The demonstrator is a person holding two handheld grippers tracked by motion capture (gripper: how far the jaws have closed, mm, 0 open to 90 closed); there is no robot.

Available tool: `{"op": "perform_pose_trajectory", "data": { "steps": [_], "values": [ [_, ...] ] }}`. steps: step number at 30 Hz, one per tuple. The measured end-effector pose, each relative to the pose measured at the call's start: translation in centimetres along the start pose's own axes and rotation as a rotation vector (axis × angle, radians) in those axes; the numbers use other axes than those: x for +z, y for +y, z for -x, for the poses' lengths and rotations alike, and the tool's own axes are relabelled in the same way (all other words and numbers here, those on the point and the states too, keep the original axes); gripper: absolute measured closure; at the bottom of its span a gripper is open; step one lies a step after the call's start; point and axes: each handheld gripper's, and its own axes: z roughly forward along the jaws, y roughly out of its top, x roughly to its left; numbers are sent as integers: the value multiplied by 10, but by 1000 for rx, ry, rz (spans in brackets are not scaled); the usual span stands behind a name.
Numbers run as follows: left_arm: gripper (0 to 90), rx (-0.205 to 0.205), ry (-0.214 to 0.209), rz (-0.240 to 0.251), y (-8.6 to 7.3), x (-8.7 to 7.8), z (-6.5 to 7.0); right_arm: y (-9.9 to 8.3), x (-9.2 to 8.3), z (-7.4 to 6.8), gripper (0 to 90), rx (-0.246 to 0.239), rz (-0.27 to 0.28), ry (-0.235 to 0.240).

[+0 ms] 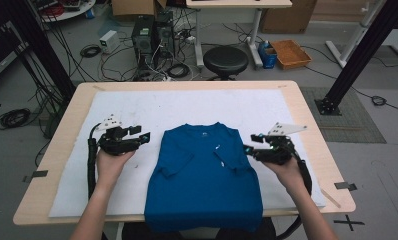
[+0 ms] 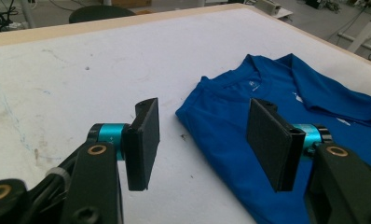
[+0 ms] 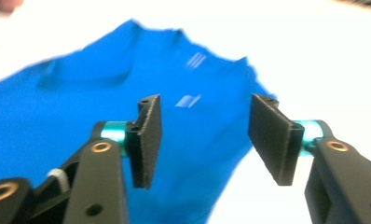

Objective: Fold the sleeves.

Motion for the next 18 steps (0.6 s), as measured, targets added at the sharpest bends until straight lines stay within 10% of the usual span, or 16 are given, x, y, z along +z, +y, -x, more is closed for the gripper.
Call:
{"op": "perform_pose_trajectory", "data": {
  "steps": [9, 18],
  "values": [
    [438, -12, -35, 54, 21, 6, 4, 34, -20, 31, 304, 120, 117, -97],
    [427, 21, -50, 51, 13, -2, 8, 29, -27, 30, 226, 83, 122, -92]
  ]
}}
